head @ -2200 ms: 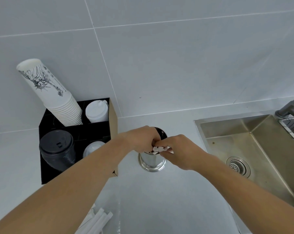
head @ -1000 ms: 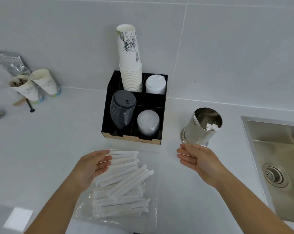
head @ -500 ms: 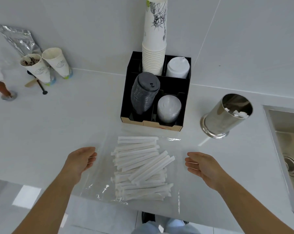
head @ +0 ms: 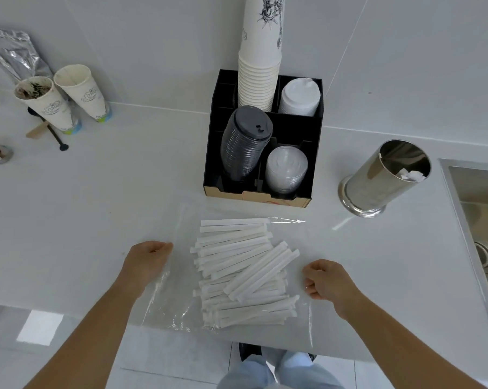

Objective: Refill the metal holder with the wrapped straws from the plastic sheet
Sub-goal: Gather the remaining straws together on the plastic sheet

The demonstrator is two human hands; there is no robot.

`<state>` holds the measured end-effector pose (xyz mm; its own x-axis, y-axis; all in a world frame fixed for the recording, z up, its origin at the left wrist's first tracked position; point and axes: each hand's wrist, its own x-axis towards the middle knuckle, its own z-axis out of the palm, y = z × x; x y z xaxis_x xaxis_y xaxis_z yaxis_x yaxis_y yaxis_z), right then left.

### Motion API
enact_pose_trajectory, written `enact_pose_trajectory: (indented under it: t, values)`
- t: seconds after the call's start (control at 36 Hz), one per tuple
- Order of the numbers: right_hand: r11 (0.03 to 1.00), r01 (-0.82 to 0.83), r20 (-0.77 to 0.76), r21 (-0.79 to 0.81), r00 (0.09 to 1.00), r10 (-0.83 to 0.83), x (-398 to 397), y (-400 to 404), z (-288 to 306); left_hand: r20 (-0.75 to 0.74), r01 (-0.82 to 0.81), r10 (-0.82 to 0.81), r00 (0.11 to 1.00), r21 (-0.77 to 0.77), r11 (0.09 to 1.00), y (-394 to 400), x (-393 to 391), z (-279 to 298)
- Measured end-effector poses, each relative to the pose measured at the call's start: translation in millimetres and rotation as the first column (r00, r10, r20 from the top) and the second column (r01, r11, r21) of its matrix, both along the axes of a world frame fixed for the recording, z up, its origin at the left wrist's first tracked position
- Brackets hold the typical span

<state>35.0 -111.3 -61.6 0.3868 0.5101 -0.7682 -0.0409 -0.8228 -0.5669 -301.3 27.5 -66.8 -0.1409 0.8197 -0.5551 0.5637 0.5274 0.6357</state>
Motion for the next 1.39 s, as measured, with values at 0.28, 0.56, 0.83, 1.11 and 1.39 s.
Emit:
enact_pose_trajectory:
  t: [0.28,0.56,0.83,1.11,1.39]
  values:
    - [0.979,-0.087,0.246,0.186,0.969,0.039,-23.7,-15.8,-7.3,-0.242,0.309,-0.255,0.936,0.221,0.925,-11.6,9.3,-0.3]
    - [0.942,-0.075,0.411,0.328,0.909,-0.070,-24.2,-24.2,-2.5,-0.214,0.352,-0.292,0.932,0.349,0.868,-29.4,18.7,0.6]
    - [0.942,-0.105,0.494,0.320,0.867,-0.071,31.1,-60.4,-2.8,-0.101,0.311,-0.294,0.950,0.371,0.875,-61.9,62.8,2.0]
    - [0.955,-0.071,0.563,0.287,0.820,-0.108,103.7,-108.9,1.8,0.018,0.317,-0.342,0.939,0.336,0.887,-93.9,143.6,-1.7]
    - [0.967,-0.018,0.597,0.255,0.790,-0.142,172.9,-146.0,4.8,0.007,0.373,-0.397,0.918,0.329,0.868,-121.5,215.8,-13.0]
